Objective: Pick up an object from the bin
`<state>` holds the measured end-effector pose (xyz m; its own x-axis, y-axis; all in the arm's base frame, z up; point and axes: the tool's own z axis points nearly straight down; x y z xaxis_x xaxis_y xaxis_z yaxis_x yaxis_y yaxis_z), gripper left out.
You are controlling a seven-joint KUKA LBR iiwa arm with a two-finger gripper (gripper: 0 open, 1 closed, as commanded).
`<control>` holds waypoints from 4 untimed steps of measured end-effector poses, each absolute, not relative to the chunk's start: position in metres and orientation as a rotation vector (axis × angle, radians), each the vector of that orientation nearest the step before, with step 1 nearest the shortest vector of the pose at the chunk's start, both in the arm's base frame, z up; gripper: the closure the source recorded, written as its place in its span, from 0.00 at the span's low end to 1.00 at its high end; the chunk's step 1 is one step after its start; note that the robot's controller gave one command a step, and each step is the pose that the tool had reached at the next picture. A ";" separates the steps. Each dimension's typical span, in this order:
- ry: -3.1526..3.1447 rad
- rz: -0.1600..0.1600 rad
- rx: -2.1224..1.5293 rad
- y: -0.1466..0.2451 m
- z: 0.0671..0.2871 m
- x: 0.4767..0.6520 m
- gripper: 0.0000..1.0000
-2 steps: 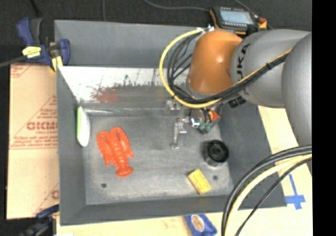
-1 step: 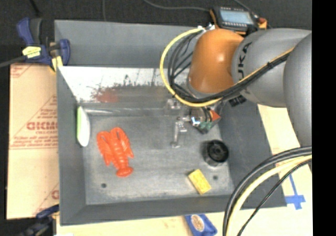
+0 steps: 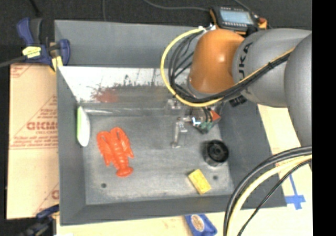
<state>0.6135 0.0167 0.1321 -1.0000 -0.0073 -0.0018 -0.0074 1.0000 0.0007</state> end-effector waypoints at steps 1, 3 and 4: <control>3.136 -0.006 -0.077 -0.032 0.129 0.611 0.00; 3.133 -0.002 0.076 -0.071 0.188 0.607 0.00; 3.136 -0.003 -0.115 -0.090 0.181 0.583 0.00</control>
Offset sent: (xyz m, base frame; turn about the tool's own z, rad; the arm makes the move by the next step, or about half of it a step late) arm -0.0081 -0.0659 0.0709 0.1086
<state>0.5830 -0.0905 0.1814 -0.9973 -0.0733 -0.0036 -0.0733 0.9973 -0.0021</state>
